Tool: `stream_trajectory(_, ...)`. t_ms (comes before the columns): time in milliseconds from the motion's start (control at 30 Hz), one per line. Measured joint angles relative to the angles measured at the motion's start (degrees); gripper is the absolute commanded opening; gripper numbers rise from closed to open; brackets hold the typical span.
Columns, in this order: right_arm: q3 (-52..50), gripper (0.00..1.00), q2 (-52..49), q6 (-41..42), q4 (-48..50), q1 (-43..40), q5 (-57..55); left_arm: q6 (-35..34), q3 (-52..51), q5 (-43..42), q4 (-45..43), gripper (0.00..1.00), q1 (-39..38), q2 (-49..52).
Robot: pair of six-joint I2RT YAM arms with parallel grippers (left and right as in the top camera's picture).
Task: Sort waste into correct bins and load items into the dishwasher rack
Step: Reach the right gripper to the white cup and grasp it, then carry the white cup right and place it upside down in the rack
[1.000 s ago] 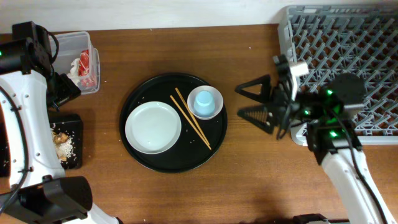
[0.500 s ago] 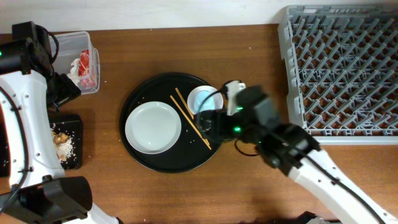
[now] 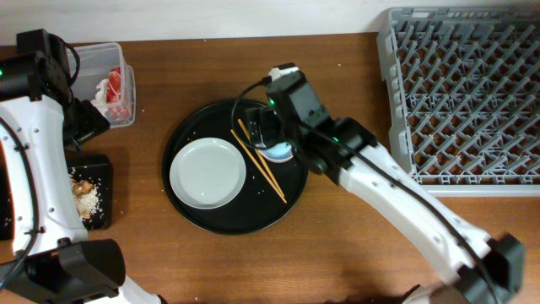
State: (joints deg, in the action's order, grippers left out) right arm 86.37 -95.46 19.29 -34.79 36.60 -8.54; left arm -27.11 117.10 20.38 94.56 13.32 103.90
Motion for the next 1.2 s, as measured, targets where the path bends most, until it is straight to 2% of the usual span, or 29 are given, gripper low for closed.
stream_trajectory(233, -0.02, 0.98, -13.18, 0.42, 4.20, -2.38, 3.50, 0.00, 0.00, -0.02, -0.02, 0.99, -0.02, 0.00)
stream_trajectory(333, -0.02, 0.98, -15.50, 0.44, 4.44, -2.38, 3.41, 0.00, 0.00, -0.02, -0.02, 0.99, 0.00, 0.00)
stream_trajectory(667, -0.02, 1.00, -18.08, 4.48, 0.35, -2.38, 1.68, 0.00, 0.00, -0.02, -0.02, 0.99, 0.00, 0.00)
stream_trajectory(733, -0.02, 0.83, -18.10, 5.11, -0.50, -2.40, 1.44, 0.00, 0.00, -0.02, -0.04, 0.99, -0.02, 0.00)
stream_trajectory(800, -0.02, 0.78, -18.18, 5.73, -0.57, -2.40, 1.16, 0.00, 0.00, -0.02, -0.02, 0.99, 0.00, 0.00)
stream_trajectory(1200, -0.44, 0.83, -18.75, 6.27, 0.20, -2.40, 0.37, 0.00, 0.00, -0.02, -0.02, 0.99, 0.00, 0.00)
